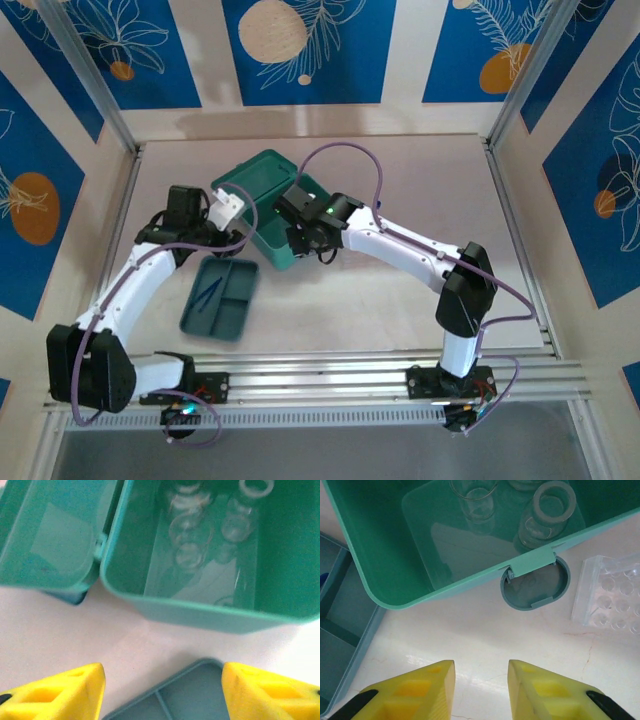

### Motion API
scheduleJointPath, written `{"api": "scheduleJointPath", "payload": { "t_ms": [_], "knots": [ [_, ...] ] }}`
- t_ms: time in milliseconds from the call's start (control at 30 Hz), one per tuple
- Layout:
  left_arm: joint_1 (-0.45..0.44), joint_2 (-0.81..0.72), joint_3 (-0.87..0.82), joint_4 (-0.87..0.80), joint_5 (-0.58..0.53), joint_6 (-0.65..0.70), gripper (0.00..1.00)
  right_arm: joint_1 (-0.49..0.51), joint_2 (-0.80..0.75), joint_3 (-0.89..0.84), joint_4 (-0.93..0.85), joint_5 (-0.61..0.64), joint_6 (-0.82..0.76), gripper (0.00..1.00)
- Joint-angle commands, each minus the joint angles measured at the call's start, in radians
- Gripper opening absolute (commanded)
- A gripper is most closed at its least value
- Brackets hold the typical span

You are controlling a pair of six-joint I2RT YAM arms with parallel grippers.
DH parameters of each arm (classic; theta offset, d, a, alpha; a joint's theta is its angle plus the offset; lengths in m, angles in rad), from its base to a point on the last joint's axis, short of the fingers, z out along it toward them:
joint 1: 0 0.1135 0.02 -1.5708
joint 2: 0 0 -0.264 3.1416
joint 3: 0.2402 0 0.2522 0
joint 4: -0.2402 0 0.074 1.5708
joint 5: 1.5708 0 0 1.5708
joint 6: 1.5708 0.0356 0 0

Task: Organize the chemistry lab equipment

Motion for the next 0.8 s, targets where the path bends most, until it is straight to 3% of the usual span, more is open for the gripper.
{"api": "scheduleJointPath", "payload": {
  "t_ms": [0,200,533,767],
  "knots": [
    [0.043,-0.037,-0.041,-0.146,-0.017,0.107,0.63,0.002,-0.026,-0.016,0.006,-0.005,0.017,0.34],
    [0.092,-0.048,-0.099,-0.294,-0.042,0.181,0.68,0.002,-0.098,-0.094,0.029,0.006,0.025,0.34],
    [0.103,0.074,-0.141,-0.271,-0.102,0.152,0.7,-0.008,-0.185,-0.2,0.034,0.02,0.049,0.34],
    [0.102,0.175,-0.098,-0.276,-0.064,0.11,0.62,-0.014,-0.198,-0.231,0.042,0.023,0.06,0.33]
  ]
}}
